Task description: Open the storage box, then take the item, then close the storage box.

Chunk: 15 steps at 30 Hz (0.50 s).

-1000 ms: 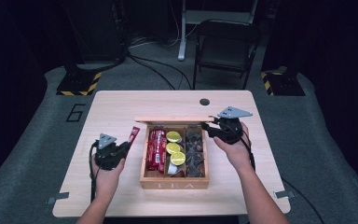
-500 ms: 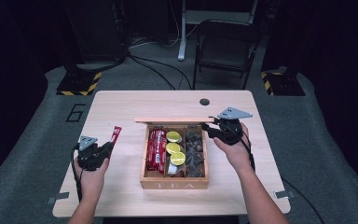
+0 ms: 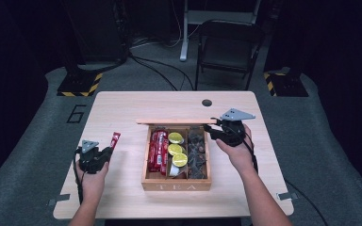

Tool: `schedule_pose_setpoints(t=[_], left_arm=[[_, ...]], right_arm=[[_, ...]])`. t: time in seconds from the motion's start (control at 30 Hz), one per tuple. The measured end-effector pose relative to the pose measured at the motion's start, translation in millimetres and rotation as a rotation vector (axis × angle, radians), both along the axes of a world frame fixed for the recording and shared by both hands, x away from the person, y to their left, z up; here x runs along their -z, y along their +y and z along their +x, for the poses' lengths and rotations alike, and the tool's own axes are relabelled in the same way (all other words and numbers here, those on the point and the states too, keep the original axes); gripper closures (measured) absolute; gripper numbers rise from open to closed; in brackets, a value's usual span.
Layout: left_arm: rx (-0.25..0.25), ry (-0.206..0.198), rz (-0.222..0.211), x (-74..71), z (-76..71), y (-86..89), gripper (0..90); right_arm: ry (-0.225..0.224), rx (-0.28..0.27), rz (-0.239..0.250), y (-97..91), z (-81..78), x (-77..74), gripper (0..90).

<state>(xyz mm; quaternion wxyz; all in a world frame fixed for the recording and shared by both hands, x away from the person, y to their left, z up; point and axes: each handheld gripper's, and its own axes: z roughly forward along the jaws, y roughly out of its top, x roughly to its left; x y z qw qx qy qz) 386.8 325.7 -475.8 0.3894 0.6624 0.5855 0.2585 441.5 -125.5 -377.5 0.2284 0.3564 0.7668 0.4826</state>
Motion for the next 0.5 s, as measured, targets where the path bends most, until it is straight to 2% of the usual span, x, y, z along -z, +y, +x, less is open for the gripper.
schedule_pose_setpoints(t=[0.2, 0.5], left_arm=[[0.002, 0.009, 0.007, 7.0, 4.4, -2.8, 84.8], [-0.016, 0.06, 0.03, 19.9, 10.7, -3.4, 84.8]], right_arm=[[-0.003, -0.002, 0.0, -0.1, -0.1, 0.3, 56.6], [-0.004, -0.001, 0.001, -0.1, -0.3, 0.6, 56.5]])
